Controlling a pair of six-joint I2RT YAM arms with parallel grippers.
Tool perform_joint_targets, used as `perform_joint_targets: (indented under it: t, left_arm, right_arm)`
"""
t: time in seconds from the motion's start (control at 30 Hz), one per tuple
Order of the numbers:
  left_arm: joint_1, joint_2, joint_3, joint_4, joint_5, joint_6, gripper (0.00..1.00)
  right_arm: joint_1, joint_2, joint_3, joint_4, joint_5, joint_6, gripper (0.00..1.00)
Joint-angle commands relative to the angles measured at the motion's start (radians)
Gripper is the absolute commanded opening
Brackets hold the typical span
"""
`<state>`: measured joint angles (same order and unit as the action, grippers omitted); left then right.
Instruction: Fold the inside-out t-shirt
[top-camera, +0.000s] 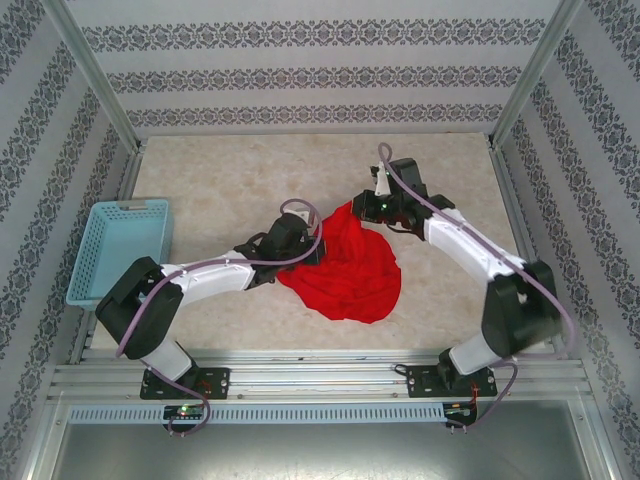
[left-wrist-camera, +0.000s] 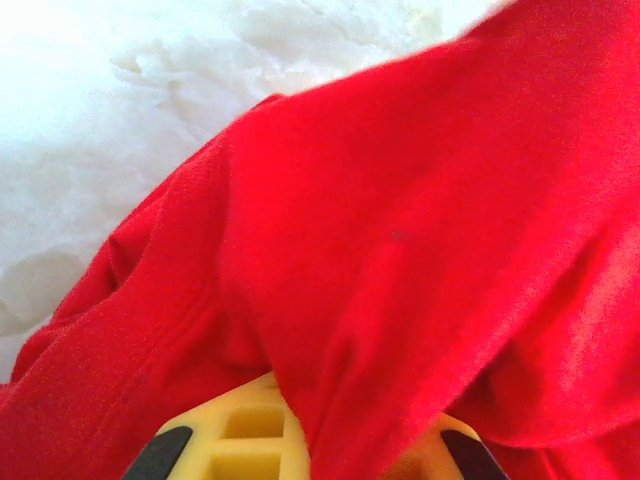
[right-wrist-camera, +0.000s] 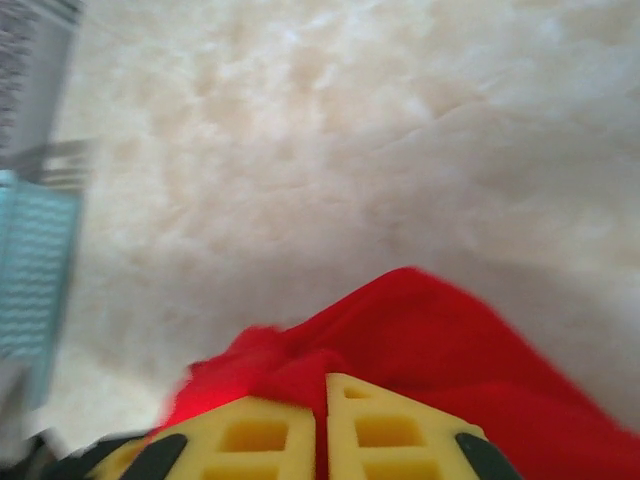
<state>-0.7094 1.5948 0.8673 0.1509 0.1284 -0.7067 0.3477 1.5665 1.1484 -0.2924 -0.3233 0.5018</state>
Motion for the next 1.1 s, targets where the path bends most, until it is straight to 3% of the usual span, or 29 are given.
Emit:
perform_joint_targets:
  t: [0.0, 0.13, 0.23, 0.37, 0.53, 0.77, 0.97, 1.07]
  left_arm:
    - [0.004, -0.037, -0.024, 0.026, 0.009, -0.019, 0.00]
    - [0.004, -0.043, -0.015, 0.006, 0.009, -0.016, 0.00]
    - [0.004, -0.047, -0.010, 0.004, 0.008, -0.021, 0.00]
    - [0.004, -0.047, -0.004, 0.009, 0.008, -0.028, 0.00]
    - [0.004, -0.050, -0.001, 0.010, 0.012, -0.032, 0.00]
    - [0.004, -0.061, -0.007, 0.011, 0.013, -0.040, 0.00]
    - [0.004, -0.078, -0.016, 0.007, 0.010, -0.042, 0.00]
    - [0.004, -0.082, -0.016, 0.003, 0.011, -0.041, 0.00]
  right_arm:
    - [-0.036, 0.059, 0.073, -0.072, 0.128, -0.088, 0.24]
    - [0.000, -0.007, 0.089, -0.172, 0.245, -0.141, 0.53]
    - [0.071, -0.128, 0.046, -0.239, 0.299, -0.154, 0.59]
    - [0.211, -0.247, -0.047, -0.258, 0.296, -0.104, 0.58]
    - [0.330, -0.238, -0.107, -0.260, 0.317, -0.015, 0.54]
    - [0.346, -0.134, -0.097, -0.233, 0.355, 0.004, 0.44]
    - [0.346, -0.040, -0.051, -0.261, 0.479, 0.006, 0.39]
    - [0.346, -0.010, -0.034, -0.256, 0.480, -0.002, 0.31]
